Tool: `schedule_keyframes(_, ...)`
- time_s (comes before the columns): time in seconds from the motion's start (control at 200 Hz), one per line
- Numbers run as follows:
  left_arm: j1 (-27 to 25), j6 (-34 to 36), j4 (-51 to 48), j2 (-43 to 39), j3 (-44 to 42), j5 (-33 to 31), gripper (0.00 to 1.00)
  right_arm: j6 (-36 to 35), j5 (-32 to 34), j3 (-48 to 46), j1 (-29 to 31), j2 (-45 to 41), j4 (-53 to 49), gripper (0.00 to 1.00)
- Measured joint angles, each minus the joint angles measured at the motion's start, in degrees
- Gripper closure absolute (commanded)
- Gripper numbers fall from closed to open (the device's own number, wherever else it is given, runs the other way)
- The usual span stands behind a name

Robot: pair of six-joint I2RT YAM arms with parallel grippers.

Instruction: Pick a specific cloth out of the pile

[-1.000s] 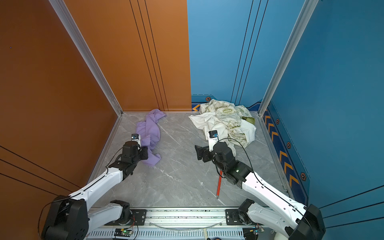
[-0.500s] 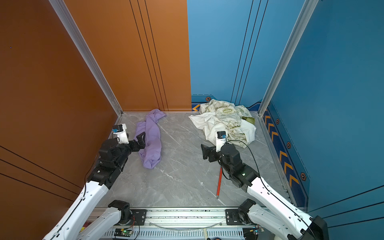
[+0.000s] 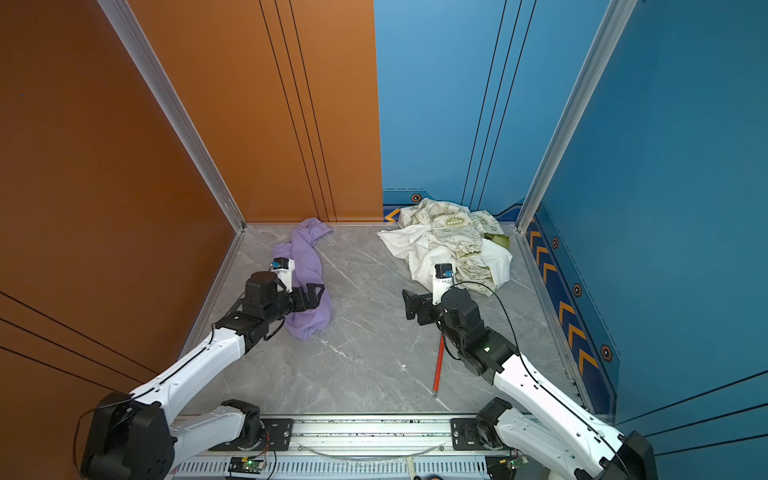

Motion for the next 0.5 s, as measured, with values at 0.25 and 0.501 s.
schedule_keyframes(0.25, -1.97, -2.82, 2.73, 5.92, -5.49, -0.02, 0.02, 0.94, 0.00, 0.00, -0.02, 1.36, -0.11, 0.04)
schedule_keyframes(0.501, -1.79, -3.56, 3.69, 6.23, -7.54, -0.07, 0.02, 1.29, -0.17, 0.00, -0.28, 1.77, -0.42, 0.04)
